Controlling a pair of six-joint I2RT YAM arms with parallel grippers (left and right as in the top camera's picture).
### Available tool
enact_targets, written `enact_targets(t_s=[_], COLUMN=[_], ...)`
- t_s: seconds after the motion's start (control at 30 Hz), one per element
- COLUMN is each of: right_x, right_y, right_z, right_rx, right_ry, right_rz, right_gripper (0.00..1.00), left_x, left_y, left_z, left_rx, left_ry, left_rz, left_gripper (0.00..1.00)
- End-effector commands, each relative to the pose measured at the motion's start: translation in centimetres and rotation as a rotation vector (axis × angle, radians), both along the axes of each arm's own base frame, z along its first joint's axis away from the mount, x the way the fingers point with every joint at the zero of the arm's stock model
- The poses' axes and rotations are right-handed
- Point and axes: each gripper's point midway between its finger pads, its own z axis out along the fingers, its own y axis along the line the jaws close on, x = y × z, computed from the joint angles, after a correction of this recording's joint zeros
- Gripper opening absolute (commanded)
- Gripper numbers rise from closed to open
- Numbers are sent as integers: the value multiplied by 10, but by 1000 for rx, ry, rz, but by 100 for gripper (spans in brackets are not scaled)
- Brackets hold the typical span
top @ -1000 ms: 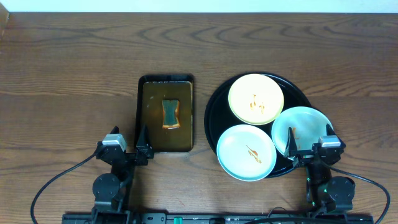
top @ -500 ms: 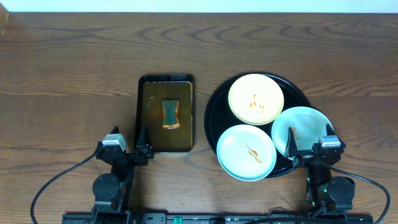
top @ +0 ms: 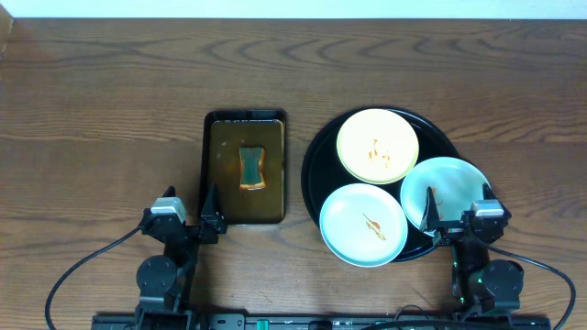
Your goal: Clean dirty plates on tray and stack at the side
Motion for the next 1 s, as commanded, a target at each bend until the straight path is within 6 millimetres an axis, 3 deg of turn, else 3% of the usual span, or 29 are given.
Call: enact_targets(t_s=[0.0, 0.27, 0.5, 0.77, 0.97], right_x=[0, -1, -11, -27, -31], right_y=[3, 3, 3, 25, 42], right_z=[0, -3, 7, 25, 20], right_rx=[-14, 136, 136, 174, 262], right_ry=[-3, 34, 150, 443, 721], right_rz=[15, 2, -6, 101, 152], right_gripper=[99, 99, 99, 99, 99], left_x=[-1, -5, -7, 2, 9], left_y=[2, 3, 3, 1, -15], left_z=[-14, -11, -2, 17, 26], left_rx=[-20, -15, -8, 7, -14], left_ry=[51, 100, 199, 408, 604], left_rz=[12, 16, 17, 15, -71], left_gripper=[86, 86, 86, 86, 86])
